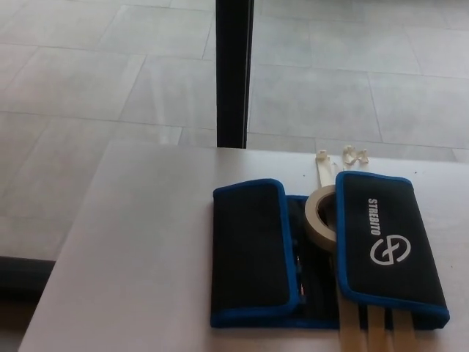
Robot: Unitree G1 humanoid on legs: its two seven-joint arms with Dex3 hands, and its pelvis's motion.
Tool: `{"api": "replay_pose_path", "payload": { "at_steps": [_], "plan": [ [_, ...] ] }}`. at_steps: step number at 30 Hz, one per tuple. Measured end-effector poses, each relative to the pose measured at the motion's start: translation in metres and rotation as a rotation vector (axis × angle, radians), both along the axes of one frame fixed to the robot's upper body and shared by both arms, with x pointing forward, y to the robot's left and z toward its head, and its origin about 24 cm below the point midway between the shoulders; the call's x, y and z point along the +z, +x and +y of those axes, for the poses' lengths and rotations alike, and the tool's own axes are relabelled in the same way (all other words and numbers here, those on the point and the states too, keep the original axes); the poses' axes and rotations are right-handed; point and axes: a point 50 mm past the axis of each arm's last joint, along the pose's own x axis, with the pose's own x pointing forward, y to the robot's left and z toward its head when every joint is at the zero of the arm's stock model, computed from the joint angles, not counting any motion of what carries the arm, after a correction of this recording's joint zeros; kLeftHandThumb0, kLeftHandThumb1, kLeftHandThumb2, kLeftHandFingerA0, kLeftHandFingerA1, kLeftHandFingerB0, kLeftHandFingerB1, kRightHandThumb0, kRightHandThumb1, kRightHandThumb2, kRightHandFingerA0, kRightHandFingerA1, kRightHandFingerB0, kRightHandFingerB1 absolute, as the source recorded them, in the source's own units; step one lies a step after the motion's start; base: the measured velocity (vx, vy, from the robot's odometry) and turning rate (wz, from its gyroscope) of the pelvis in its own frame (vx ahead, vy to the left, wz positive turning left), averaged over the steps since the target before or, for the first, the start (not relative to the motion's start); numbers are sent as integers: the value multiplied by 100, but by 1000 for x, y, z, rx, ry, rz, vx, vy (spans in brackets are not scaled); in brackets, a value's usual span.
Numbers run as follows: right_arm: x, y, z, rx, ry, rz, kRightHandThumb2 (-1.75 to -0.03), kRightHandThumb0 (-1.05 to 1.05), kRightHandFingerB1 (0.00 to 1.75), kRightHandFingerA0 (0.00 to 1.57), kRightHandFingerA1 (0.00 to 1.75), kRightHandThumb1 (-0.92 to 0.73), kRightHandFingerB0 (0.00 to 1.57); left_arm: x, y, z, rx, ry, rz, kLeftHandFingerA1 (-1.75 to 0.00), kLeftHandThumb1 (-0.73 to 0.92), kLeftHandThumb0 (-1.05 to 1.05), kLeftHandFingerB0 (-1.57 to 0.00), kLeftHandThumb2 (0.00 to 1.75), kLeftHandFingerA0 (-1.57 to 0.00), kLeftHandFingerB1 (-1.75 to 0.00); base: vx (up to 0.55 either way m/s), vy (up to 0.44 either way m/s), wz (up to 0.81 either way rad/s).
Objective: The robot uses its right hand to open a black folded toolkit cover kept in the middle of the desk
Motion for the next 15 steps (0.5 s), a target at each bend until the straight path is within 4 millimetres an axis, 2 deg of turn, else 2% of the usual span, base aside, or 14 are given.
{"api": "replay_pose_path", "payload": {
  "at_steps": [1, 3, 5, 6, 7, 8, 9, 10, 11, 12, 13, 14, 15],
  "plan": [
    [3, -1, -4, -31, 2, -22, -73, -71, 99, 59, 128, -67, 19, 1, 0, 2, 13, -6, -9, -102, 20, -105, -5, 137, -35, -88, 0, 0, 0],
    [7, -4, -10, -88, 7, -55, -72, -65, 94, 53, 118, -67, 36, 2, -1, 3, 35, -21, -20, -104, 24, -105, -11, 138, -41, -90, 0, 0, 0],
    [10, -11, -18, -144, 14, -64, -72, -65, 94, 53, 118, -67, 36, 2, -4, 5, 51, -36, -18, -104, 24, -105, -11, 138, -41, -90, 0, 0, 0],
    [12, -13, -20, -166, 17, -65, -73, -59, 111, 52, 127, -67, 55, 3, -5, 6, 56, -40, -15, -101, 26, -105, -10, 139, -37, -89, 0, 0, 0],
    [12, -15, -23, -198, 29, -71, -81, -55, 112, 56, 142, -64, 46, 3, -6, 6, 58, -44, -14, -101, 25, -105, -12, 138, -34, -91, 0, 0, 0],
    [13, -18, -25, -234, 43, -80, -81, -55, 112, 56, 142, -64, 46, 3, -6, 7, 58, -46, -13, -101, 25, -105, -12, 138, -34, -91, 0, 0, 0],
    [13, -20, -26, -267, 56, -93, -90, -52, 111, 65, 138, -61, 53, 3, -6, 7, 57, -49, -12, -103, 22, -105, -12, 136, -34, -92, 0, 0, 0],
    [14, -20, -28, -305, 71, -107, -96, -50, 115, 69, 151, -57, 48, 3, -7, 7, 56, -53, -12, -109, 20, -105, -13, 137, -41, -95, 0, 0, 0],
    [15, -20, -29, -339, 81, -119, -98, -50, 121, 71, 150, -55, 51, 3, -6, 7, 56, -56, -12, -107, 21, -105, -14, 136, -45, -93, 0, 0, 0],
    [17, -20, -31, -361, 85, -127, -107, -43, 123, 70, 150, -47, 51, 3, -6, 7, 54, -57, -13, -105, 21, -105, -10, 136, -40, -91, 0, 0, 0],
    [19, -21, -33, -385, 90, -137, -110, -40, 121, 65, 145, -44, 48, 3, -5, 6, 53, -57, -14, -105, 25, -103, -15, 138, -43, -92, 0, 0, 0],
    [21, -21, -35, -403, 92, -144, -110, -40, 121, 65, 145, -44, 48, 3, -5, 6, 52, -58, -15, -105, 25, -103, -15, 138, -43, -92, 0, 0, 0],
    [22, -22, -37, -423, 97, -149, -98, -47, 110, 71, 155, -56, 49, 3, -5, 6, 51, -59, -15, -102, 24, -105, -8, 138, -39, -88, 0, 0, 0]
  ]
}}
